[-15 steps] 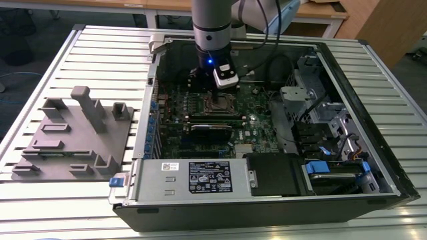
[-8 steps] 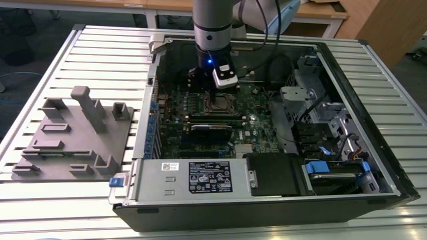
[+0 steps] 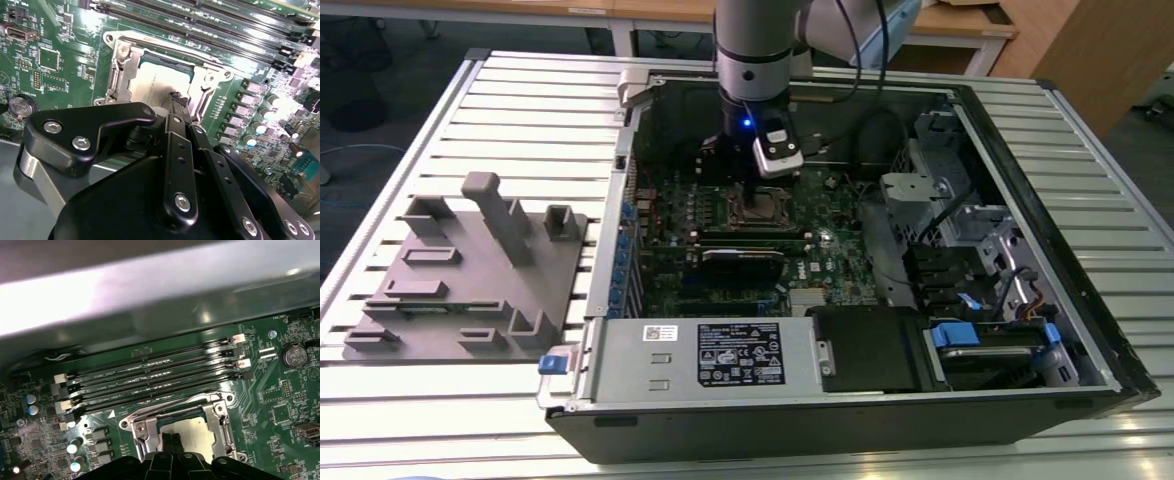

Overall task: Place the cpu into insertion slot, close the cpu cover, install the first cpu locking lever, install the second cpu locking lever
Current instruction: 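Install the first cpu locking lever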

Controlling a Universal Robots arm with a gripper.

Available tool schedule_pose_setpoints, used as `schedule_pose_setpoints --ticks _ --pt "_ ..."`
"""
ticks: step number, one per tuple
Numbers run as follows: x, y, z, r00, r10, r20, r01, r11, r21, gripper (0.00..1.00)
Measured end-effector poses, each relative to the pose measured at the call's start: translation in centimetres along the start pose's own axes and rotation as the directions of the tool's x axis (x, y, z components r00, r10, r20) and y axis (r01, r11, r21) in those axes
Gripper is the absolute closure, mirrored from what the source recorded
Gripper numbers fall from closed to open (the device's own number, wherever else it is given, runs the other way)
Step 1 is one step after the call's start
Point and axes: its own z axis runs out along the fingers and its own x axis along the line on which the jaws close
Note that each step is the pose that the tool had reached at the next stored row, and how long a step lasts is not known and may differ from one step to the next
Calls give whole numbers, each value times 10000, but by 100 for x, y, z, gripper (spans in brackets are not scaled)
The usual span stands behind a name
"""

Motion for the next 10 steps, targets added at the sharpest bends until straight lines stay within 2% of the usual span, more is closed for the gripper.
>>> schedule_pose_setpoints --ticks 3,6,10 --pt "-47 11 3 9999 -29 -124 29 10000 32 90" --pt "-79 19 5 9998 -134 -161 135 9999 34 90" --pt "-109 26 7 9994 -309 -175 309 9995 27 90"
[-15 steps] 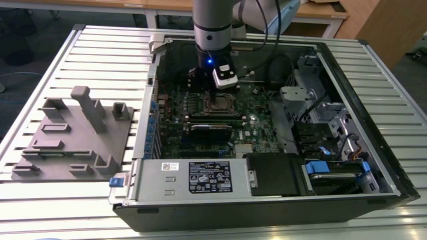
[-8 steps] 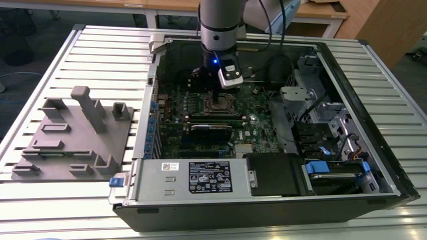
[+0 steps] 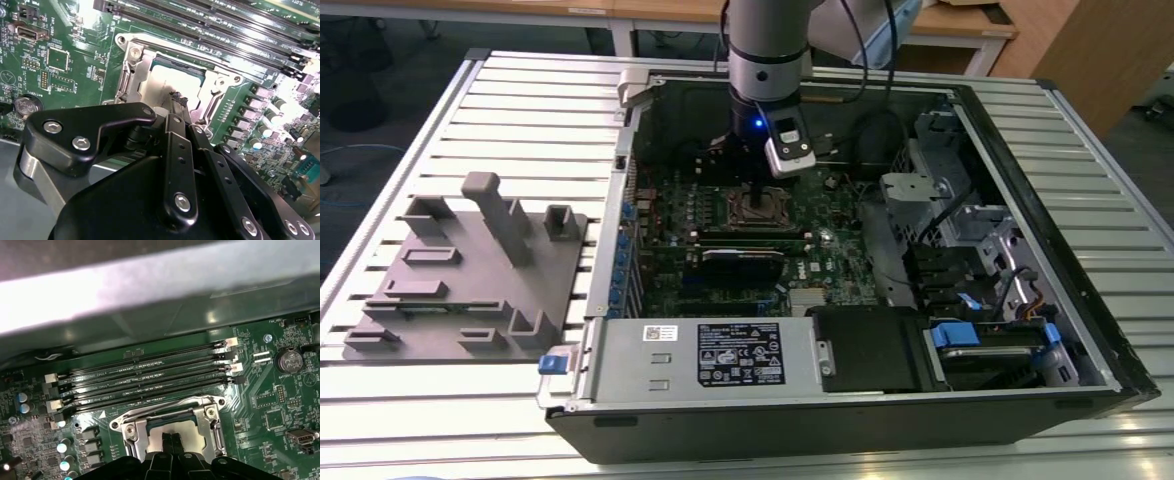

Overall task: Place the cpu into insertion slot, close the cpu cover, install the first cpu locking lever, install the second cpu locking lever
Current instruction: 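Install the first cpu locking lever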

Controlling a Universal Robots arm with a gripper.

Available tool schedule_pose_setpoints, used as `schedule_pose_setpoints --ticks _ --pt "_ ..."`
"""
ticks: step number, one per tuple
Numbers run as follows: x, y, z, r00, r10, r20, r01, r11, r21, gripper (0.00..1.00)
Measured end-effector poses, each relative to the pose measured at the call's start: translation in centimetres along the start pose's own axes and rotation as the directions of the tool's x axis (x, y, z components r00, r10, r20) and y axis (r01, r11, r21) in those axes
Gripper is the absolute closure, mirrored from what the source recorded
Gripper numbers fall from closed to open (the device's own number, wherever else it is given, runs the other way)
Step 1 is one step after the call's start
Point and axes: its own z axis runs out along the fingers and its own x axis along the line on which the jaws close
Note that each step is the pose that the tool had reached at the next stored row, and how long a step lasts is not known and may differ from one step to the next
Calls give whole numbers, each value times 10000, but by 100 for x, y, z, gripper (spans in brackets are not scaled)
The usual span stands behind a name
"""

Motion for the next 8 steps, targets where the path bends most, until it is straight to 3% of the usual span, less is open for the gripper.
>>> schedule_pose_setpoints --ticks 8 --pt "-12 3 1 9989 -471 1 471 9989 -21 90"
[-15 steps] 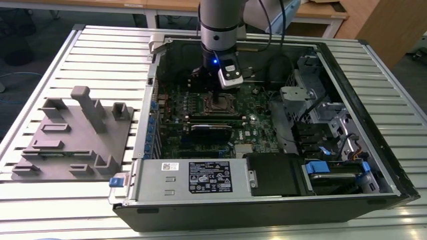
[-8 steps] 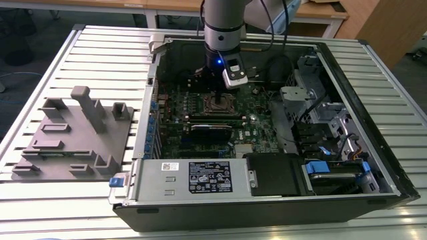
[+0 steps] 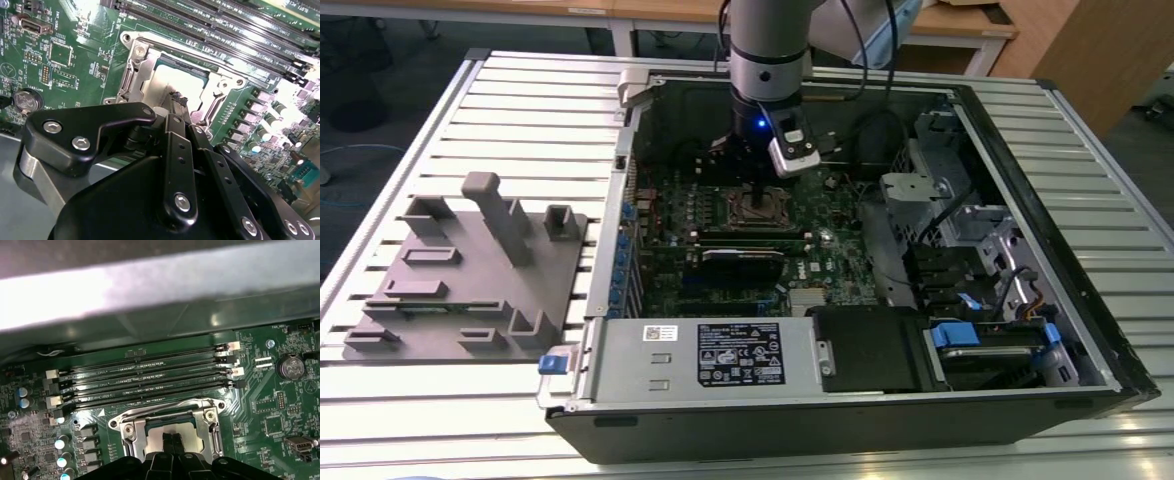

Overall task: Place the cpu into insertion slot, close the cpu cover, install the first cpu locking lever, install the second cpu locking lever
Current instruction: 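Install the first cpu locking lever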

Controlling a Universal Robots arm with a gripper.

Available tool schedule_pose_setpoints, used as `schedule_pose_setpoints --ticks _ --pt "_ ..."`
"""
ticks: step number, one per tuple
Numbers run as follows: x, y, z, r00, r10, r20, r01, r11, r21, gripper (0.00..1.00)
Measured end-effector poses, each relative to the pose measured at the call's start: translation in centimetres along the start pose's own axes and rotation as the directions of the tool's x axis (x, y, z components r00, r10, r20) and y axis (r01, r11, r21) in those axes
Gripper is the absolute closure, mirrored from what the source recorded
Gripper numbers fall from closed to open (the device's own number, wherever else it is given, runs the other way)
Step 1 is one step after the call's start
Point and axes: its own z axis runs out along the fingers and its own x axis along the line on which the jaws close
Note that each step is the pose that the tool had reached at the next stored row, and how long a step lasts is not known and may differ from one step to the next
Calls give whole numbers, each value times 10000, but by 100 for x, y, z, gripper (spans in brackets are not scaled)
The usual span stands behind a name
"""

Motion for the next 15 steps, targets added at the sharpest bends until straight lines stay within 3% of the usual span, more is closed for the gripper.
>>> schedule_pose_setpoints --ticks 8,15 --pt "-2 -1 4 9985 -540 5 540 9985 -16 90" --pt "-2 0 5 9984 -573 6 573 9984 -15 90"
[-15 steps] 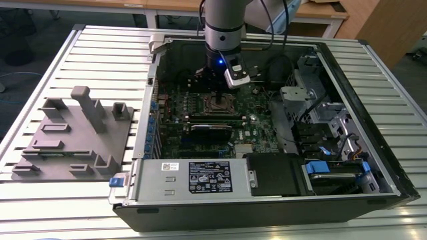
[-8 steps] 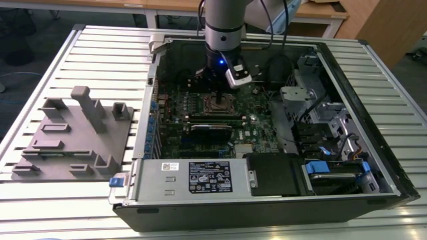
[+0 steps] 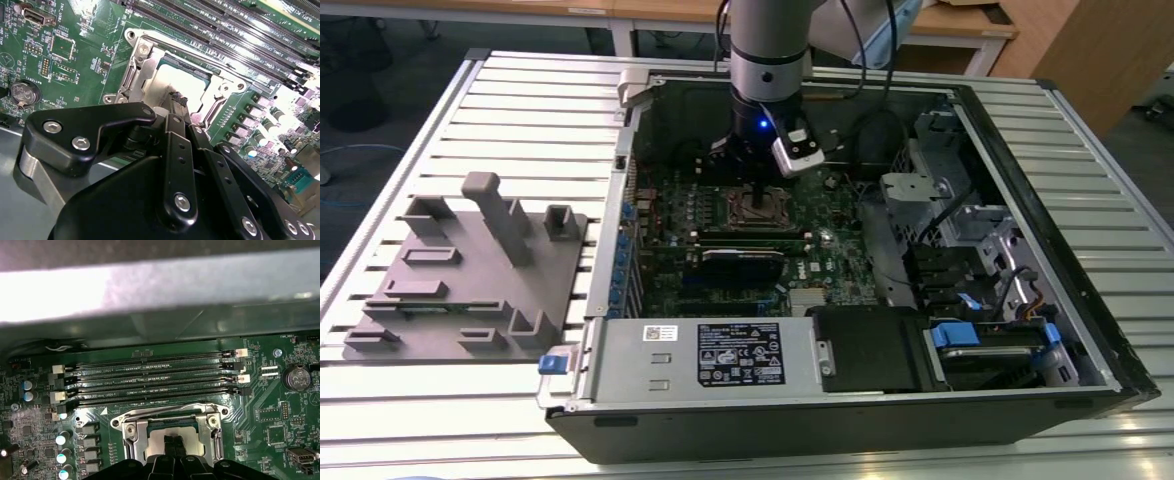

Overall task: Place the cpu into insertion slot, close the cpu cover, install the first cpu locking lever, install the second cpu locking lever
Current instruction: 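Install the first cpu locking lever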

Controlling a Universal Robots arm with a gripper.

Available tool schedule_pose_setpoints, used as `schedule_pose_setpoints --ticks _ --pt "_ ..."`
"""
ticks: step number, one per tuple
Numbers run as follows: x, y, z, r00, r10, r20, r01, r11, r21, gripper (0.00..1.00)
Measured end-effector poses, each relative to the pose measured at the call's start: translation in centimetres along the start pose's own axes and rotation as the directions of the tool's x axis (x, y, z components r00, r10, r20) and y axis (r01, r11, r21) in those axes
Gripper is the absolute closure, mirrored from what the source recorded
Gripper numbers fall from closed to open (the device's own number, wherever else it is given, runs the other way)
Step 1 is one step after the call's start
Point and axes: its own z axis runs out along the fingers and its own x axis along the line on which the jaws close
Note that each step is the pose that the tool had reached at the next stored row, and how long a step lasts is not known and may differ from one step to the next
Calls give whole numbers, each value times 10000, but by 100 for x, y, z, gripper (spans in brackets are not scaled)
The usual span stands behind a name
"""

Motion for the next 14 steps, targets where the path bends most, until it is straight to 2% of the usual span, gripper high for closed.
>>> schedule_pose_setpoints --ticks 4,8,14 --pt "0 0 0 9997 -237 3 237 9997 -12 90" --pt "0 0 0 9997 -251 3 251 9997 -13 90" --pt "-2 0 -51 9997 -251 2 251 9997 -12 90"
